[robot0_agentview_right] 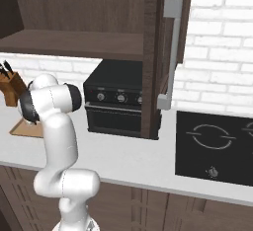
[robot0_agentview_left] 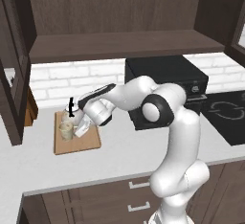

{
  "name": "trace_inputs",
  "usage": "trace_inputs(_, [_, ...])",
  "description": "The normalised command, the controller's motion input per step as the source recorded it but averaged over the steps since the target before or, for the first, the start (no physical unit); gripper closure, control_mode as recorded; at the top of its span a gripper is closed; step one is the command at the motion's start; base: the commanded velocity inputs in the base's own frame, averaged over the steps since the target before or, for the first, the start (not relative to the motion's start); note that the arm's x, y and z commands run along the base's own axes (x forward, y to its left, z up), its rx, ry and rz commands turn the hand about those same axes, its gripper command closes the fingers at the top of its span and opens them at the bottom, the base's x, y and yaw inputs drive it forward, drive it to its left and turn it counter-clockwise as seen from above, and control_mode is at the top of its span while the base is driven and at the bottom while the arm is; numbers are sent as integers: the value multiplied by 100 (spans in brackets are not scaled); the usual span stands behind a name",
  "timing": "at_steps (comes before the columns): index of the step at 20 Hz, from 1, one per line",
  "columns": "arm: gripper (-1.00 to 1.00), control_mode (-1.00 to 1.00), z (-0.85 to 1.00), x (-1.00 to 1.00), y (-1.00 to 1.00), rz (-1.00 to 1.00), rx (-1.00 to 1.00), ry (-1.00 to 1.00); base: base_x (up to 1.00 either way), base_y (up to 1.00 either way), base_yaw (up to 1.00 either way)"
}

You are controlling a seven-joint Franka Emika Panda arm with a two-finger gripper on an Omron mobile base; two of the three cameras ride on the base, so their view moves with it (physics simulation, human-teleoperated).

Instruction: Pick the kettle from the counter and place it on the tray. Then pick the mug from the cabinet and place it on the tray. Then close the cabinet doors.

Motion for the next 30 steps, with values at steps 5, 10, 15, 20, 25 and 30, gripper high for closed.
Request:
trace_inputs(5, [-100,-100,19,-42,0,9,0,-2,0,0,0])
trace_inputs(10, [-100,-100,38,-64,0,13,0,-12,0,0,0])
trace_inputs(15, [-100,-100,33,-58,0,4,0,-2,0,0,0])
trace_inputs(20, [-100,-100,21,-9,-4,-8,0,4,0,0,0])
trace_inputs(25, [-100,-100,24,-15,-14,-26,0,20,0,0,0])
trace_inputs(30, [-100,-100,41,-28,-15,-31,0,24,0,0,0])
